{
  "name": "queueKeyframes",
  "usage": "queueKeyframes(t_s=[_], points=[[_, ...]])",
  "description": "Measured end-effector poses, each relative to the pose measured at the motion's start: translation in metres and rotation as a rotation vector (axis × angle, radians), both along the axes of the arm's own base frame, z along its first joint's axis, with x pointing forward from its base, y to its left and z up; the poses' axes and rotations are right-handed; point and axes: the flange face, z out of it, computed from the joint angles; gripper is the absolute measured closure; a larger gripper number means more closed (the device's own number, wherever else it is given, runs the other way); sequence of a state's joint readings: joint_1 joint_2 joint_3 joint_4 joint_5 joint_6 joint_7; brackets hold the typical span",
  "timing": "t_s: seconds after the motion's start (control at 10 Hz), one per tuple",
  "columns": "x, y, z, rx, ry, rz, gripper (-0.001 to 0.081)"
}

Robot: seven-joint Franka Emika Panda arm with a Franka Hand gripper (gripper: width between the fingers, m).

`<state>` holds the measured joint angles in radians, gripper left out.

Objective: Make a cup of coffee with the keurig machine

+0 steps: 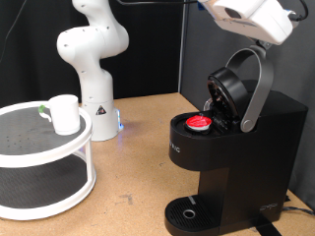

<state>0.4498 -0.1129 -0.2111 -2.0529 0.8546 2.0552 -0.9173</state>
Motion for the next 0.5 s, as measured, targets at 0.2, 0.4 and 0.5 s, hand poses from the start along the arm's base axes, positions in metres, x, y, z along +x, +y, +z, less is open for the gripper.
queueKeyframes(t_s=[0.2,0.4,0.5], points=[[0.000,-0.004,0.001,-0.006,0.006,0.000,0.0805],[-0.002,-0.013,0.001,-0.015,0.017,0.006,0.0805],[-0.003,-0.020,0.002,-0.017,0.026,0.009,0.0805]])
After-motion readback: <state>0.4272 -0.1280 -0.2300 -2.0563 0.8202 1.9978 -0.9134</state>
